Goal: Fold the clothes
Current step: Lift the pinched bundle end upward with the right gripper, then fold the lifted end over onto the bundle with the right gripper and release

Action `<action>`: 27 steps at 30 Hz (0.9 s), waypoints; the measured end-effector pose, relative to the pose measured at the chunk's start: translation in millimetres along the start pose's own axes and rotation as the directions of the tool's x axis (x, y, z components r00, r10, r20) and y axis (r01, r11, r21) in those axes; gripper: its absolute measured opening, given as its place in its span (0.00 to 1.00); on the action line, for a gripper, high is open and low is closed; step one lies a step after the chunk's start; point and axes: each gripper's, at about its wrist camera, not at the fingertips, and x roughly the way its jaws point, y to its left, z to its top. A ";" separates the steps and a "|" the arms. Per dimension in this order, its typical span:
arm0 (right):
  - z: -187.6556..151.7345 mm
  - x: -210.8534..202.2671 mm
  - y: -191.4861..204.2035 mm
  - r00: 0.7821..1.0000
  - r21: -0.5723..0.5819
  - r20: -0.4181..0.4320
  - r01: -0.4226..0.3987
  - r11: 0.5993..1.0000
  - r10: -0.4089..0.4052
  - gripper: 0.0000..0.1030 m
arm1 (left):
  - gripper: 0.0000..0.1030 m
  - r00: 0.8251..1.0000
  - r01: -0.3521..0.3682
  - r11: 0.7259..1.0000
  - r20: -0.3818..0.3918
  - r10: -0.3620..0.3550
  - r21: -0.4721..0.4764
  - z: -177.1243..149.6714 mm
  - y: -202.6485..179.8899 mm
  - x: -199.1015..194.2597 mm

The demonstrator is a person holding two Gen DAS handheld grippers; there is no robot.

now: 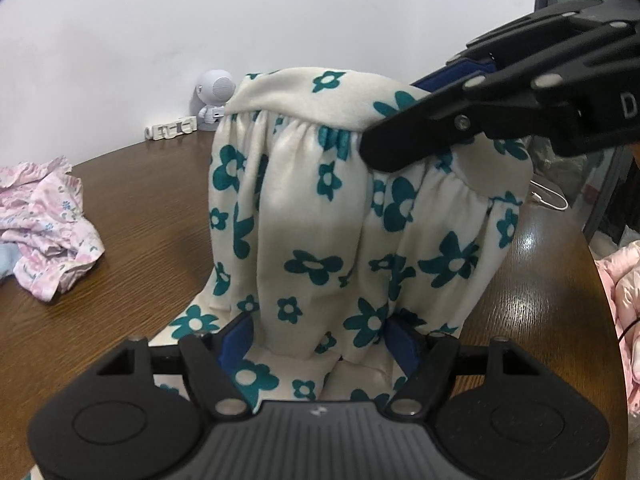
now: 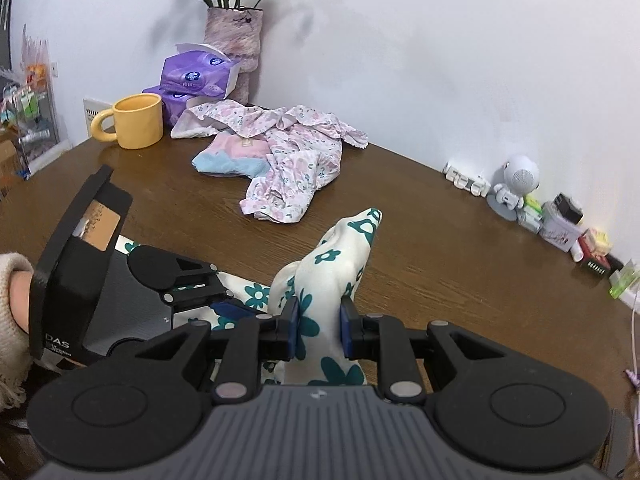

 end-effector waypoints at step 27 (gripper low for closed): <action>2.4 3.2 63.9 0.998 -0.178 0.009 0.055 0.983 -0.055 0.20 | 0.73 0.992 -0.125 0.990 0.004 0.125 -0.062 -33.8 20.0 -86.5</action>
